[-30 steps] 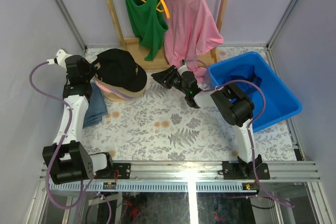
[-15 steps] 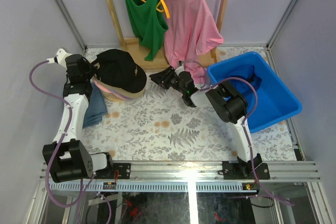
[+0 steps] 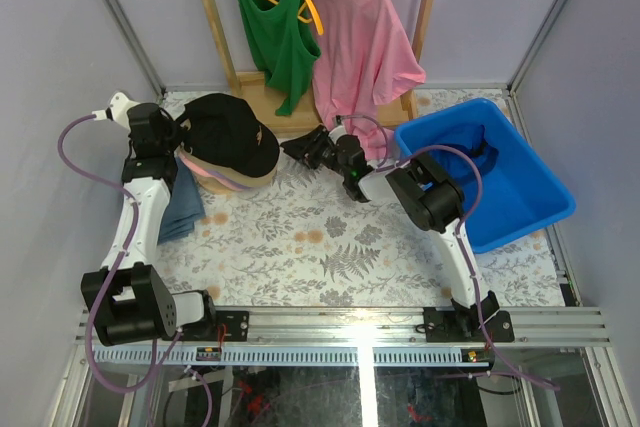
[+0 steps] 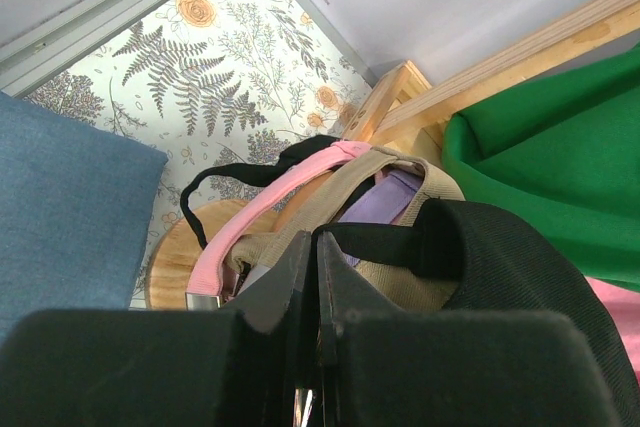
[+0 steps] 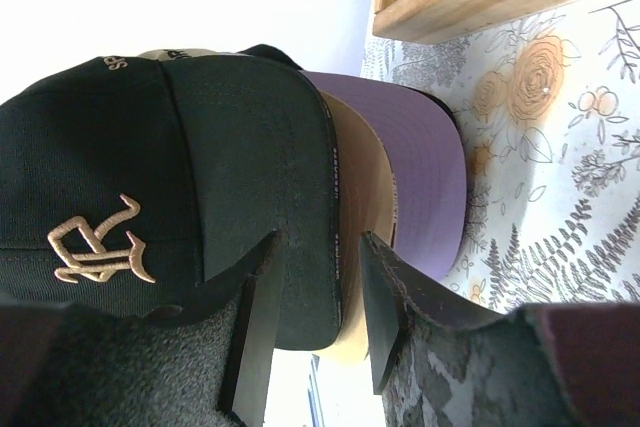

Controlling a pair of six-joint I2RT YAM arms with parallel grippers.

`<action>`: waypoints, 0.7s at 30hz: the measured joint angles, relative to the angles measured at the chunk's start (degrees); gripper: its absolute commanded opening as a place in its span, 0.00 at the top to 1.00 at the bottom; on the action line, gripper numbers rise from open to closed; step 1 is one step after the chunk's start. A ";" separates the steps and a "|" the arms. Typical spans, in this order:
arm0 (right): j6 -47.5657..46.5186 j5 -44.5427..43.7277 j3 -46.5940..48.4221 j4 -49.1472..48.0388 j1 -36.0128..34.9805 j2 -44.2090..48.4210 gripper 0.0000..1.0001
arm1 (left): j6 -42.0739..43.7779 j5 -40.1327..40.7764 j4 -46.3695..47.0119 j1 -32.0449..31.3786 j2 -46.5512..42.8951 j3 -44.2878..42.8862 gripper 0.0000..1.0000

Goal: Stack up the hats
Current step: Stack the hat on the hat.

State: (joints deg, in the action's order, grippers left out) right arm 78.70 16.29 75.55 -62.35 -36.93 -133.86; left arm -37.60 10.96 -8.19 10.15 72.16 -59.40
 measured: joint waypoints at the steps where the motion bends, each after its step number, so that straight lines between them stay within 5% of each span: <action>1: 0.07 0.17 0.37 -0.07 -0.02 -0.15 0.57 | 0.00 0.02 0.00 -0.04 0.00 0.00 1.00; 21: 0.70 1.42 3.34 -0.07 -0.57 -1.70 0.56 | 0.02 0.90 0.04 -0.76 0.04 0.00 1.00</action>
State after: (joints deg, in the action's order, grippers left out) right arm 79.40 17.72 78.89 -62.41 -37.50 -135.57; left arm -37.58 11.86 -8.14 9.39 72.20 -59.40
